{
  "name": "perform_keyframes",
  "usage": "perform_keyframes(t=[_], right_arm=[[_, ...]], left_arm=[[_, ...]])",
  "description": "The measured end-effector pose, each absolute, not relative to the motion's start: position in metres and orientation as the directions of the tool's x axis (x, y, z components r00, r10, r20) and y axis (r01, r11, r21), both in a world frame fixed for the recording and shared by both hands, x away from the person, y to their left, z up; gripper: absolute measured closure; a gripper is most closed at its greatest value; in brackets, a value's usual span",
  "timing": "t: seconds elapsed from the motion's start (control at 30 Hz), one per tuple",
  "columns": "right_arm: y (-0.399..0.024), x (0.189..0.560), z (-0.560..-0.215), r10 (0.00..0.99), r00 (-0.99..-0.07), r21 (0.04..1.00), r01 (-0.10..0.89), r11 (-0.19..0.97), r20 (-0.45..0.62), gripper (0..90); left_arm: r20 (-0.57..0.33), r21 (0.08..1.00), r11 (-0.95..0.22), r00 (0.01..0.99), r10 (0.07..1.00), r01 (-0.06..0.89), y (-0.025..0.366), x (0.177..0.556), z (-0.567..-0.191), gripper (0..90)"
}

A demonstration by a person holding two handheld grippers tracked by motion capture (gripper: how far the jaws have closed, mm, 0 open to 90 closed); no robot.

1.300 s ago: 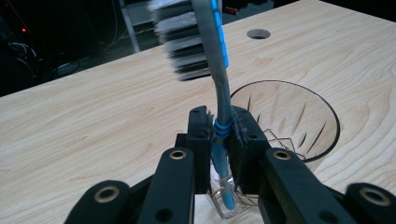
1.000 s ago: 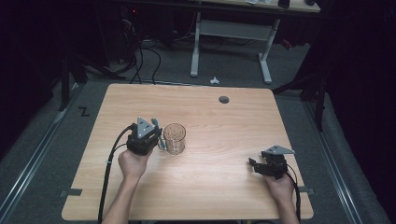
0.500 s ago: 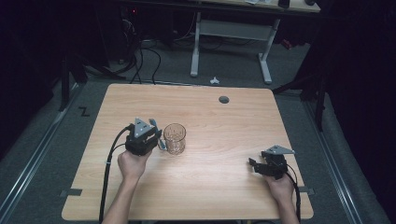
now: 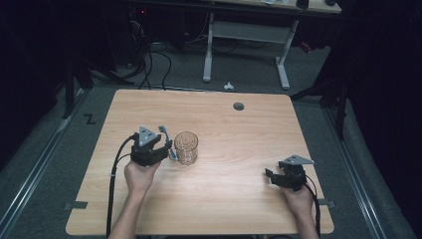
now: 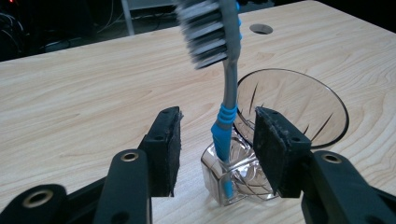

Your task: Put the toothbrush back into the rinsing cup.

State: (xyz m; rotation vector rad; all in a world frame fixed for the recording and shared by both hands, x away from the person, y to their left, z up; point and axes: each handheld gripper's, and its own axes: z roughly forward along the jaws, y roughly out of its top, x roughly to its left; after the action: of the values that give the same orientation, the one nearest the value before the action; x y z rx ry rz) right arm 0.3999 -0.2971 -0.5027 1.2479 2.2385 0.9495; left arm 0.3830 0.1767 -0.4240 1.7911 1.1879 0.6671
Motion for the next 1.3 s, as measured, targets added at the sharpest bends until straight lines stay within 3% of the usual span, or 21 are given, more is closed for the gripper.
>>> perform_keyframes(t=[0.63, 1.3], right_arm=[[-0.297, 0.400, -0.503, 0.855, -0.518, 0.727, 0.579, 0.369, -0.021, 33.9], [-0.297, 0.400, -0.503, 0.855, -0.518, 0.727, 0.579, 0.369, -0.021, 33.9]], left_arm=[[-0.025, 0.879, -0.172, 0.405, 0.914, 0.444, 0.180, 0.379, -0.423, 42.1], [-0.028, 0.867, -0.176, 0.396, 0.918, 0.467, 0.190, 0.366, -0.426, 41.7]])
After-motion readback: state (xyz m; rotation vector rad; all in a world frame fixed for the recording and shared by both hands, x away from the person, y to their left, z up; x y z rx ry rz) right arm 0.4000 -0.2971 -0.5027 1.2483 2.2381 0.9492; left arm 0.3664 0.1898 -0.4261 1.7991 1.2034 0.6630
